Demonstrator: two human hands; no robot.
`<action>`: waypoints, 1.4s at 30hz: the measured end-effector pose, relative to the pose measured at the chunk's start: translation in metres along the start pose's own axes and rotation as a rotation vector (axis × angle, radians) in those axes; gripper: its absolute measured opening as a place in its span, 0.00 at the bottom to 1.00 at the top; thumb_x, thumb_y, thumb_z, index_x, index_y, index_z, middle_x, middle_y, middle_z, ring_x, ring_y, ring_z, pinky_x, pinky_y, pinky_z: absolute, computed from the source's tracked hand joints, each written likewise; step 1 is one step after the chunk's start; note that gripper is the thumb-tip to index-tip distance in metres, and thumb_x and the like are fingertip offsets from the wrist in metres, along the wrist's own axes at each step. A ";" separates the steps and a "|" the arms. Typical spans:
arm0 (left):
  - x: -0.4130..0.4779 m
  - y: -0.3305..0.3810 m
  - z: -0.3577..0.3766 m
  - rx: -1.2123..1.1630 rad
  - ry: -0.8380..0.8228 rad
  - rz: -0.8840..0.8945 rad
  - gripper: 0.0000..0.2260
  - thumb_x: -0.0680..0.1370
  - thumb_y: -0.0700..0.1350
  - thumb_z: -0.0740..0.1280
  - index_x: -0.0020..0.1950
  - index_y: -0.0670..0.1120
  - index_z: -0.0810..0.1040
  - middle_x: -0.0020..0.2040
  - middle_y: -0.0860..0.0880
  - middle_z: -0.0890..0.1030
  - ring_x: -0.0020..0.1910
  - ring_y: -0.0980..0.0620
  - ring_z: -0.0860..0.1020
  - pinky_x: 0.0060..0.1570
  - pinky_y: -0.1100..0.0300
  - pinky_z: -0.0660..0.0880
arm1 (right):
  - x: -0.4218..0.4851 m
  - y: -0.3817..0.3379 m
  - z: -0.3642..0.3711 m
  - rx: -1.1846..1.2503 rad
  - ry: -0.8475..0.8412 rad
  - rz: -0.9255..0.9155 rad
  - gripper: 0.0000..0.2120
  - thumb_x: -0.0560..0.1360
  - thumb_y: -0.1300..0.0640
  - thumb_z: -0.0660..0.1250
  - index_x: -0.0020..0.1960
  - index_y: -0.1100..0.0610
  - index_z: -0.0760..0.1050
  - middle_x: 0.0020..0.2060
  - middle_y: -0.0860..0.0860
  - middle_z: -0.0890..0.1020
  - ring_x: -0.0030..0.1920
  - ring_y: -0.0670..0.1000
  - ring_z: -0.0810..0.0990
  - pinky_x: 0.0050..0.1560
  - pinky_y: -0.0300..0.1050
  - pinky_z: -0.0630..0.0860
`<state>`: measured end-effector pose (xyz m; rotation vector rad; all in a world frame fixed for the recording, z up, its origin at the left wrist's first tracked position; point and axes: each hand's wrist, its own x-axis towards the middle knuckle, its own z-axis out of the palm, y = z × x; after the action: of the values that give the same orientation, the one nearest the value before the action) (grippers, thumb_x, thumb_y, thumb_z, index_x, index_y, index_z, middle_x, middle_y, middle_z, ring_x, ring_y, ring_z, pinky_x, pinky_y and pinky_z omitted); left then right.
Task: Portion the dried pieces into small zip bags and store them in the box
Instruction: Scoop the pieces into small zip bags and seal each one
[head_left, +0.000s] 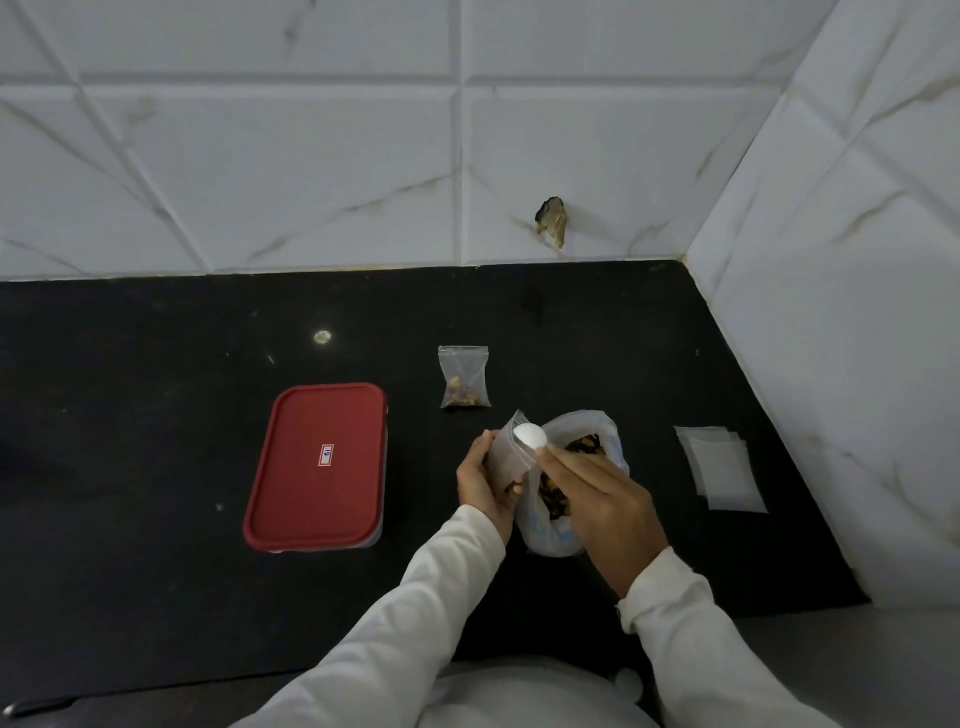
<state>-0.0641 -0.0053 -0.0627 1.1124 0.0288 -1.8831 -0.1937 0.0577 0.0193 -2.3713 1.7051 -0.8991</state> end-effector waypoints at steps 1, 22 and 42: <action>0.000 0.000 0.000 0.002 0.007 -0.002 0.23 0.76 0.55 0.68 0.64 0.41 0.79 0.53 0.43 0.80 0.38 0.50 0.78 0.25 0.63 0.72 | 0.000 0.001 0.002 0.066 0.014 0.072 0.19 0.72 0.67 0.58 0.57 0.62 0.81 0.53 0.53 0.84 0.54 0.49 0.81 0.56 0.39 0.76; -0.010 0.010 0.004 0.015 0.001 0.085 0.16 0.76 0.54 0.68 0.59 0.46 0.81 0.58 0.42 0.80 0.40 0.50 0.79 0.28 0.62 0.74 | -0.015 0.048 0.005 0.238 -0.212 0.814 0.10 0.78 0.57 0.67 0.59 0.54 0.79 0.53 0.50 0.83 0.56 0.49 0.80 0.59 0.43 0.74; -0.031 0.037 0.016 0.214 -0.020 0.534 0.20 0.67 0.51 0.79 0.55 0.49 0.81 0.66 0.49 0.79 0.61 0.46 0.81 0.59 0.44 0.79 | 0.058 0.003 0.009 0.409 -0.106 0.601 0.06 0.76 0.45 0.67 0.49 0.46 0.78 0.41 0.41 0.82 0.44 0.37 0.80 0.51 0.39 0.79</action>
<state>-0.0437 -0.0119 -0.0166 1.1086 -0.4485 -1.4365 -0.1797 0.0026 0.0343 -1.4967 1.8145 -0.8789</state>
